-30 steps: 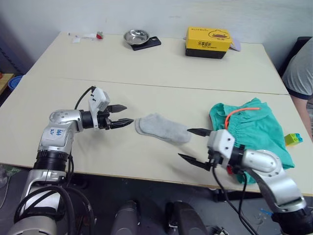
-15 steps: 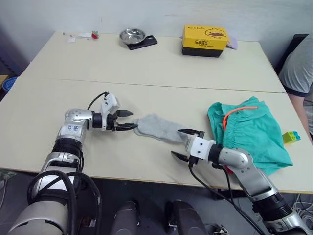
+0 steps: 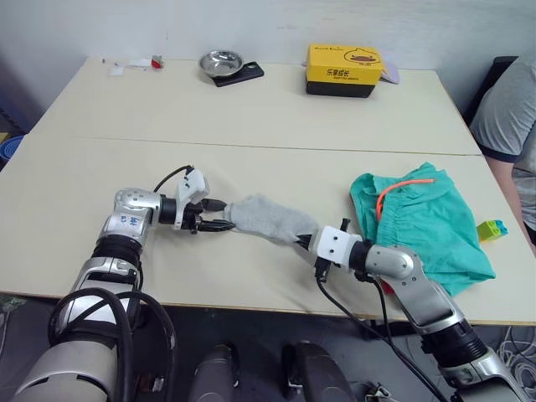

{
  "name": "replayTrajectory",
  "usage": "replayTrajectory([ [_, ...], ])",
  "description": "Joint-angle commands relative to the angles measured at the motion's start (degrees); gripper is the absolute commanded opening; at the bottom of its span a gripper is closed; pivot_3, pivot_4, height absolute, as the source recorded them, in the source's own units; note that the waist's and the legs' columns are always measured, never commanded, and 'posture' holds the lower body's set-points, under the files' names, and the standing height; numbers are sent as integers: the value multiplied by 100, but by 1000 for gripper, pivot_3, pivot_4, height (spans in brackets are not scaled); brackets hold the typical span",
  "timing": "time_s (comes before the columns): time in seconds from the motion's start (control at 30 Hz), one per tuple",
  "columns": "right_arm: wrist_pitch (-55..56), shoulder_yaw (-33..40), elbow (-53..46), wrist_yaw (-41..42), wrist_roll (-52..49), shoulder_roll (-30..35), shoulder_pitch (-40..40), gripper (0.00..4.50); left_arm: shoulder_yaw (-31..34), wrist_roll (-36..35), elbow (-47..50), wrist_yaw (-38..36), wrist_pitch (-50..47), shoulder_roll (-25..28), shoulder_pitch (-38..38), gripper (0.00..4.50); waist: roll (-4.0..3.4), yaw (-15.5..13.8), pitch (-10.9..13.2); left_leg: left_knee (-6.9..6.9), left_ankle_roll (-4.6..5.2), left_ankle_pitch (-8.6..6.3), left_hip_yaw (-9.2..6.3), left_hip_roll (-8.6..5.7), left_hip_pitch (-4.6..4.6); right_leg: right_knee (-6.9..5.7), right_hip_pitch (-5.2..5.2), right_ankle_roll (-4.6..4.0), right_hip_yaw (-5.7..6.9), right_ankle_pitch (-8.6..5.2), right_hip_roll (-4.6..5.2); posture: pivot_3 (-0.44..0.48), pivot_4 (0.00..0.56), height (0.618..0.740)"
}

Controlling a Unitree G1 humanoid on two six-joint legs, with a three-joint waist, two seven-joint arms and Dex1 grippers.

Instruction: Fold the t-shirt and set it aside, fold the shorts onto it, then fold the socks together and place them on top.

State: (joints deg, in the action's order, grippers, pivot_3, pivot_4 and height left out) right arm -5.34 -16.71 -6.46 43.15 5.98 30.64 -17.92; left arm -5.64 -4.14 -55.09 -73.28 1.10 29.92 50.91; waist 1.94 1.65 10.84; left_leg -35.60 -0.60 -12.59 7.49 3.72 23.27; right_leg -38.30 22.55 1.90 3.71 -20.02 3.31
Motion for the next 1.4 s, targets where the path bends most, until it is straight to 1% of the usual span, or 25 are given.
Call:
replayTrajectory([
  [0.03,176,20,97,128,-26,14,-216,0,-15,-44,357,-247,-110,36,-258,1668,0,10,0,-2,1,0,1,0,0,-2,0,0,-1,0,0,0,150,740],
  [0.13,398,58,255,315,-88,110,-355,0,32,-169,951,-361,-328,126,-588,658,0,12,0,-3,1,-1,2,1,-2,-9,0,0,-3,0,1,0,150,740],
  [0.2,614,99,346,602,-221,255,-410,0,70,-297,1663,-401,-599,246,-1000,46,0,25,0,-3,0,-1,0,3,-2,-11,1,0,-3,0,0,0,150,740],
  [0.3,1008,165,499,1100,-482,506,-477,0,153,-524,2797,-362,-1086,461,-1676,46,0,34,0,-1,-1,-2,1,4,-4,-10,0,0,-7,0,1,0,150,740],
  [0.4,1334,190,673,1594,-800,669,-532,0,286,-730,3827,-94,-1523,602,-2323,46,0,32,0,-1,1,-3,1,5,-5,-10,-1,0,-8,0,1,0,150,740],
  [0.47,1514,169,784,1866,-921,727,-557,0,389,-856,4452,105,-1781,659,-2726,46,-1,33,0,-2,24,-16,0,5,-7,-14,-1,0,-9,0,3,0,150,740],
  [0.57,1747,139,947,2050,-962,703,-598,0,581,-1110,5412,461,-2232,703,-3349,46,-1,30,0,-2,28,-18,-3,5,-9,-16,-3,-1,-9,0,6,0,150,740],
  [0.63,1786,139,1032,2130,-1033,632,-617,0,698,-1265,5842,693,-2520,708,-3617,46,-1,26,0,-2,28,-18,-4,4,-10,-17,-3,-1,-10,0,8,0,150,740],
  [0.7,1634,163,1045,2225,-1197,567,-607,0,860,-1535,6140,939,-3115,710,-3805,46,-1,14,0,-2,28,-18,-7,4,-10,-18,-3,-1,-9,0,8,0,150,740],
  [0.77,1666,230,962,2369,-1476,489,-561,0,907,-1627,6411,1082,-3564,865,-4037,46,-1,15,0,-2,28,-18,-10,4,-9,-18,-3,-2,-8,0,8,0,150,740],
  [0.8,1474,206,872,2489,-1557,538,-514,211,911,-1583,6467,1092,-3489,941,-4174,251,-2,24,1,-1,28,-18,-12,5,-9,-17,-4,-2,-8,0,7,0,150,740],
  [0.87,1562,200,840,2588,-1521,629,-462,688,998,-1624,6470,1144,-3365,975,-4407,714,-3,23,2,3,28,-18,-11,4,-10,-14,-4,-3,-8,-1,9,0,150,740],
  [0.93,1481,322,688,2677,-1702,712,-384,1300,1228,-1836,6387,1120,-3309,975,-4550,1279,-3,10,1,5,28,-19,-12,3,-11,-10,-5,-5,-6,-2,12,0,150,740],
  [0.97,1414,372,622,2709,-1782,742,-357,1720,1299,-1901,6355,1087,-3231,993,-4585,1672,-4,6,2,6,28,-20,-13,4,-10,-6,-6,-6,-5,-2,13,0,150,740],
  [1.03,978,581,375,2814,-2173,908,-241,2432,1608,-2203,6233,876,-3253,1138,-4639,2302,-4,3,2,6,29,-21,-15,3,-10,-5,-6,-10,-3,0,13,0,150,740],
  [1.07,487,697,179,2827,-2481,997,-179,2763,1750,-2363,6165,722,-3341,1258,-4650,2612,-5,2,3,6,28,-21,-18,5,-10,-1,-6,-16,0,3,13,0,150,740],
  [1.17,-1394,1004,-407,2501,-3503,1137,-138,3832,2044,-2893,5966,454,-3858,1548,-4467,2624,-6,12,3,14,14,-29,-22,7,-9,6,-5,-28,4,3,15,0,150,740],
  [1.23,-2653,1060,-664,2151,-3955,1213,-207,4457,2065,-3145,5931,501,-4232,1628,-4159,2624,-9,4,5,21,13,-29,-26,7,-10,9,-5,-34,7,3,19,0,150,740],
  [1.27,-3401,1072,-738,1845,-4125,1219,-296,4457,1994,-3159,5922,573,-4336,1629,-3987,2624,-9,1,5,23,12,-29,-31,7,-9,12,-5,-36,11,3,20,0,150,740],
  [1.37,-4877,1205,-722,1016,-4508,942,-660,4457,1526,-2818,5797,650,-4146,1578,-3566,2624,-9,-3,4,29,7,-32,-34,4,-6,21,-6,-39,15,4,25,0,150,740],
  [1.4,-5211,1171,-714,828,-4508,903,-780,4457,1366,-2723,5761,655,-4077,1541,-3454,2624,-9,-2,4,32,7,-32,-34,3,-5,26,-6,-41,15,5,25,0,150,740],
])
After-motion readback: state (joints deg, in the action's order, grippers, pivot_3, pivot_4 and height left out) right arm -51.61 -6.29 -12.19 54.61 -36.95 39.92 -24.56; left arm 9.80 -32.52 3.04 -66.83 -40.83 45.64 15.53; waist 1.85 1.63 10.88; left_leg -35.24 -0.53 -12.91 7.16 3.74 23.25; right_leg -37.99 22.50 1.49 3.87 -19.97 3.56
